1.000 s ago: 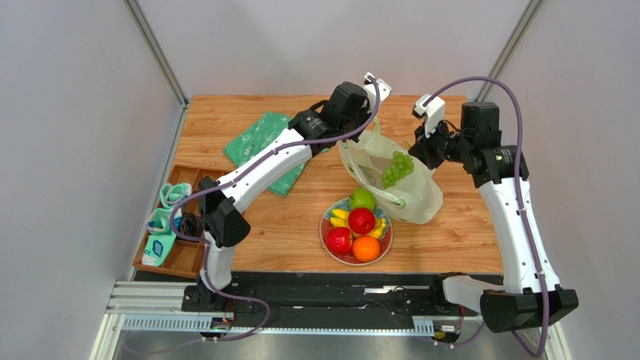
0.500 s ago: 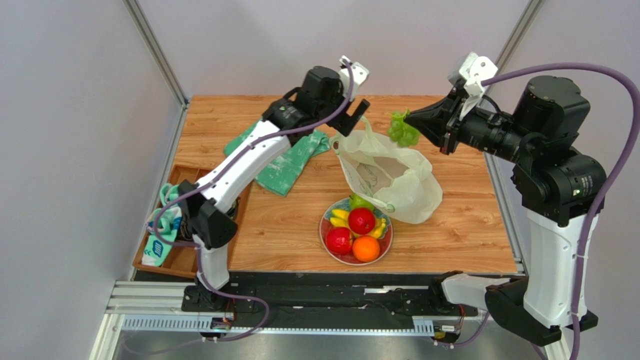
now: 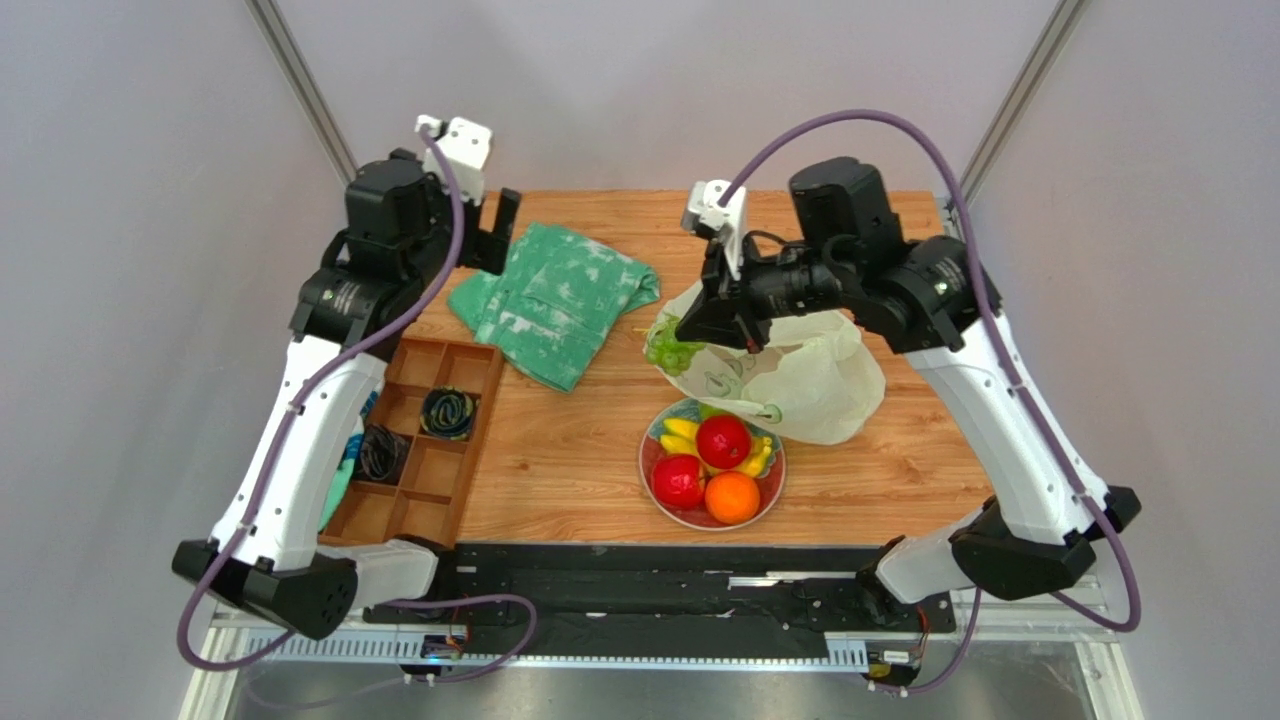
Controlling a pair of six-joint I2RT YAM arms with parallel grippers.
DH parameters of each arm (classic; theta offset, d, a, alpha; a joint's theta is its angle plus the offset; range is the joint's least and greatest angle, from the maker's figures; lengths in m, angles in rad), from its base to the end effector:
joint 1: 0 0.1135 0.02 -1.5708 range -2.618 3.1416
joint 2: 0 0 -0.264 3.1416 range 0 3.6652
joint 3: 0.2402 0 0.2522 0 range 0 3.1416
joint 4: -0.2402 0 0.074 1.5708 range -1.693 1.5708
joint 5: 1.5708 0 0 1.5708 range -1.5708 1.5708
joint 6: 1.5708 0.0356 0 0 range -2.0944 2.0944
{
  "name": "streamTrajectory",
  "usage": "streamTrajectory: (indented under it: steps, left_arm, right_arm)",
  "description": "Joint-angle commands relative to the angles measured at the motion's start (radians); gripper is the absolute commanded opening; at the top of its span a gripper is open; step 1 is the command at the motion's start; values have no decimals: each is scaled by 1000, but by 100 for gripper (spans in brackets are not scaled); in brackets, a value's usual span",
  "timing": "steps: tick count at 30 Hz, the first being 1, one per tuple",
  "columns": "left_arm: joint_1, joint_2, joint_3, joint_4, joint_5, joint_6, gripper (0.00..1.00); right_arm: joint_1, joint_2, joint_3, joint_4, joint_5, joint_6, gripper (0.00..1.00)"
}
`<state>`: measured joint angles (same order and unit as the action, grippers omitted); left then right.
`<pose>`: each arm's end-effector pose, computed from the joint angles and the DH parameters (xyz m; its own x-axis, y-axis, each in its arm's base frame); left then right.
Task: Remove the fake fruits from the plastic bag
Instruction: Place the fake fruit on the plate.
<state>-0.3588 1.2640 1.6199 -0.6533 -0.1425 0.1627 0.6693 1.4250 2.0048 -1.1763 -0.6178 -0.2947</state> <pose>0.2391 -0.0843 0.4748 -0.2350 0.2594 -0.9367 0.2620 0.9450 0.1959 0.1746 0.1644 0.5012 -0.1655 -0.4328 -0.8862 -0.9715 0.2260 0.0711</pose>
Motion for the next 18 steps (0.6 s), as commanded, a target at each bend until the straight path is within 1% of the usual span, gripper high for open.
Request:
streamTrajectory:
  steps: [1, 4, 7, 12, 16, 18]
  left_arm:
    - [144, -128, -78, -35, 235, -52, 97]
    - [231, -205, -127, -52, 363, -66, 97]
    - [306, -274, -175, -55, 426, -94, 97]
    - [388, -366, -242, -65, 480, -126, 97]
    - [432, -394, -265, -68, 529, -150, 97]
    - [451, -397, -270, -69, 547, -158, 98]
  right_arm:
    - [21, 28, -43, 12, -26, -35, 0]
    - [18, 46, -89, 15, -17, -93, 0]
    - [19, 46, -164, 40, -11, -129, 0]
    - [19, 40, -227, 76, -25, -113, 0]
    - [18, 34, -285, 110, -14, -106, 0]
    - [21, 29, -340, 139, 1, -106, 0]
